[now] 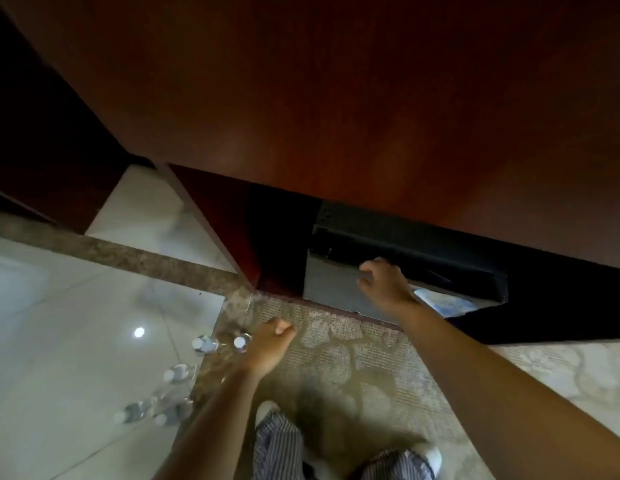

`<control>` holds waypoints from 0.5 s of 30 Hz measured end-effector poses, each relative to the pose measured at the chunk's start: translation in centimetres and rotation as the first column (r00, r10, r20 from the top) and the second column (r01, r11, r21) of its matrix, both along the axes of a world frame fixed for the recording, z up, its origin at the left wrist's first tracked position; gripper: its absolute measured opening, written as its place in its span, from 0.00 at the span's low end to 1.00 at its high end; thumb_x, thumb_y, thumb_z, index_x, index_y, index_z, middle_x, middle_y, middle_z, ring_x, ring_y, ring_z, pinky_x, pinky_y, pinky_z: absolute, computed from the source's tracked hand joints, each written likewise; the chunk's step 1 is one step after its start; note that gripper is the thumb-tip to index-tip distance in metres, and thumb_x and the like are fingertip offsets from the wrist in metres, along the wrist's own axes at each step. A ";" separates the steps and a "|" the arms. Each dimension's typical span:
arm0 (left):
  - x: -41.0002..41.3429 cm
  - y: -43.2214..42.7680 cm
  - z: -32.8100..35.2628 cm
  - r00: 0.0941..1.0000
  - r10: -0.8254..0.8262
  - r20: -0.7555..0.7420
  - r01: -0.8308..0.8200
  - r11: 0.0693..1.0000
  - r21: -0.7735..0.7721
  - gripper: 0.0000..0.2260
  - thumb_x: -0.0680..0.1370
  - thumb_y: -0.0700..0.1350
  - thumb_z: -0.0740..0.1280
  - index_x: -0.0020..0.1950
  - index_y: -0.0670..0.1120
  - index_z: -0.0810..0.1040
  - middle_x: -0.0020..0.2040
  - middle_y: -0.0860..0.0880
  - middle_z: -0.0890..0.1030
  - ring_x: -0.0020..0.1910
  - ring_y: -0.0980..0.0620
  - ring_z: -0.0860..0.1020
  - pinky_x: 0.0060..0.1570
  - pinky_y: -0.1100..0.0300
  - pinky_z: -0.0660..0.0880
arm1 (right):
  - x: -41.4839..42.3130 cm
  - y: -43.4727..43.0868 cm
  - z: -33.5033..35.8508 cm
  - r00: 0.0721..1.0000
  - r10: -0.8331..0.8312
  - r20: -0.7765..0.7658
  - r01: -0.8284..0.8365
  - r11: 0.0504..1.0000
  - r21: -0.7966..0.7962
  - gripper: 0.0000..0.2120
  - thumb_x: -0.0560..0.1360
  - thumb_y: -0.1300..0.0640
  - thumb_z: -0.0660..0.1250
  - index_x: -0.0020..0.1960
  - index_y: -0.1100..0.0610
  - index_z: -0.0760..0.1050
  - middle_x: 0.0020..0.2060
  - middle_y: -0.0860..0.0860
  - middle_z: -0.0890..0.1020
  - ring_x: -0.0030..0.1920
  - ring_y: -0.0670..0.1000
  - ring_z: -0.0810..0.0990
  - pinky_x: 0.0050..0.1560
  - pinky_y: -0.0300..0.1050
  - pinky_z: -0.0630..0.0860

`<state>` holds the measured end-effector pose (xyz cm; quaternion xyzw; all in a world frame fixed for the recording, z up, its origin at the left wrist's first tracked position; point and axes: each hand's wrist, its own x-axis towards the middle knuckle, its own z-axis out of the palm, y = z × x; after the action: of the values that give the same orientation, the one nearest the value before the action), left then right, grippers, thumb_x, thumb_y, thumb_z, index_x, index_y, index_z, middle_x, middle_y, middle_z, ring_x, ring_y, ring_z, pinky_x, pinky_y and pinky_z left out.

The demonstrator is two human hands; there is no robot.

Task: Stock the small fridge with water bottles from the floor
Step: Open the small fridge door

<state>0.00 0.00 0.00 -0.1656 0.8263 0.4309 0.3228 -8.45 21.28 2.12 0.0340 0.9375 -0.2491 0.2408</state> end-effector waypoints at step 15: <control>-10.0 2.9 -1.4 0.990 -0.039 -0.138 0.047 0.998 0.052 0.30 0.80 0.48 0.60 0.78 0.48 0.49 0.77 0.47 0.57 0.75 0.46 0.59 0.71 0.55 0.60 | -3.2 -2.7 -5.1 0.980 -0.001 -0.197 0.022 0.995 0.100 0.14 0.77 0.59 0.61 0.61 0.59 0.75 0.59 0.56 0.76 0.63 0.56 0.70 0.60 0.49 0.69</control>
<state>-9.97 2.92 -1.37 -0.1089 0.8377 0.4567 0.2791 -11.64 18.58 -2.98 0.0269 0.9679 -0.2046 0.1435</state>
